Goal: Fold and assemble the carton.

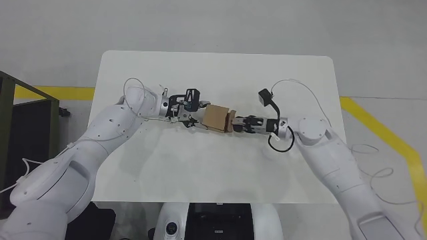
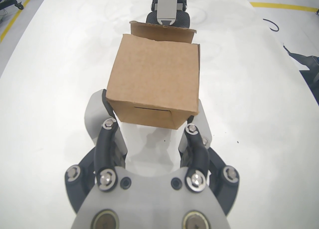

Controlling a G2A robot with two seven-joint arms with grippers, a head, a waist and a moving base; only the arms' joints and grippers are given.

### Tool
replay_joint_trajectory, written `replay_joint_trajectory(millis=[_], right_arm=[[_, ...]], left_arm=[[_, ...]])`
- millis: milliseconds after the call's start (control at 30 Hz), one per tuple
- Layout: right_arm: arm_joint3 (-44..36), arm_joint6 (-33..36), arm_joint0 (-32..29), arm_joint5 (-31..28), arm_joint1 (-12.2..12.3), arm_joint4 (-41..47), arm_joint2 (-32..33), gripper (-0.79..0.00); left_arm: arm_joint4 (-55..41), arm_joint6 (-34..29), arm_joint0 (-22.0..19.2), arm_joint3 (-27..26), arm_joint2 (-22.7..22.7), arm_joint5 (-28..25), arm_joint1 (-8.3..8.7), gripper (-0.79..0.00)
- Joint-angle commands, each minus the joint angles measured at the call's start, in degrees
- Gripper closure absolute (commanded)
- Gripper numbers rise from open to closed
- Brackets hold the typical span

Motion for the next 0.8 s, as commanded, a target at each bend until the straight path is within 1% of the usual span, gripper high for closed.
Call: replay_joint_trajectory(millis=[0,767], right_arm=[[0.0,-0.3,0.1,0.3,0.0,-0.4,-0.1,-0.135],[-3.3,-4.0,0.3,4.3,-0.3,-4.4,-1.3,-0.114]], left_arm=[[0.0,0.0,0.0,0.0,0.0,0.0,-0.01,-0.52],[0.4,0.5,0.0,-0.1,0.0,0.0,0.04,-0.526]])
